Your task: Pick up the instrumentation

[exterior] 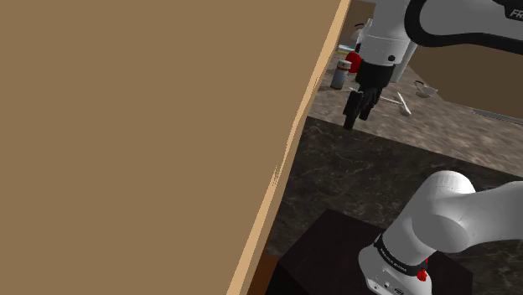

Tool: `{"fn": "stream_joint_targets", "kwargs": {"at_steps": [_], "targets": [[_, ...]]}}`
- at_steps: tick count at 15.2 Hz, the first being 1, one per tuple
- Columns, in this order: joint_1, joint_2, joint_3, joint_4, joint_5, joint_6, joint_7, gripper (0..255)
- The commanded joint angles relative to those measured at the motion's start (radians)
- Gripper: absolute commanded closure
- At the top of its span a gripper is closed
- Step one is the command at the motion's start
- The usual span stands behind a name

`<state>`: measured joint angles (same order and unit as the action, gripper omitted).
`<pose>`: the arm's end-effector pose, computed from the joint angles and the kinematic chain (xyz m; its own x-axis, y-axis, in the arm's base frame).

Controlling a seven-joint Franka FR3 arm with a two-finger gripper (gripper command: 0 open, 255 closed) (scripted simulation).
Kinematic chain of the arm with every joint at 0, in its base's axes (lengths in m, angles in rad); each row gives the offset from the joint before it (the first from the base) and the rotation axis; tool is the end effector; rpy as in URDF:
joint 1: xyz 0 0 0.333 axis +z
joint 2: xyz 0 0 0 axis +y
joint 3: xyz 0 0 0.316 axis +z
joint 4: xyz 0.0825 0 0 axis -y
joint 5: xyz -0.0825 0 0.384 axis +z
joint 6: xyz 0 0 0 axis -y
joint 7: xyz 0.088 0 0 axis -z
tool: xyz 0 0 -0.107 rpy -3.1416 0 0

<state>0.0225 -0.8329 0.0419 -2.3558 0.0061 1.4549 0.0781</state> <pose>0.2811 0.0231 0.5944 0.9974 -0.0289 -0.0662 -0.0270 -0.9992 0.0302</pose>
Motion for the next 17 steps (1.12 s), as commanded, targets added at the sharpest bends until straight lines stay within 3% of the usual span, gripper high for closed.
{"fn": "stream_joint_targets", "kwargs": {"at_steps": [1,9,17], "targets": [[0.000,0.000,0.000,0.000,0.000,0.000,0.000,0],[-0.054,0.166,-0.137,0.125,-0.114,0.074,-0.142,0],[-0.088,0.369,-0.262,0.315,-0.169,0.130,-0.280,0]]}}
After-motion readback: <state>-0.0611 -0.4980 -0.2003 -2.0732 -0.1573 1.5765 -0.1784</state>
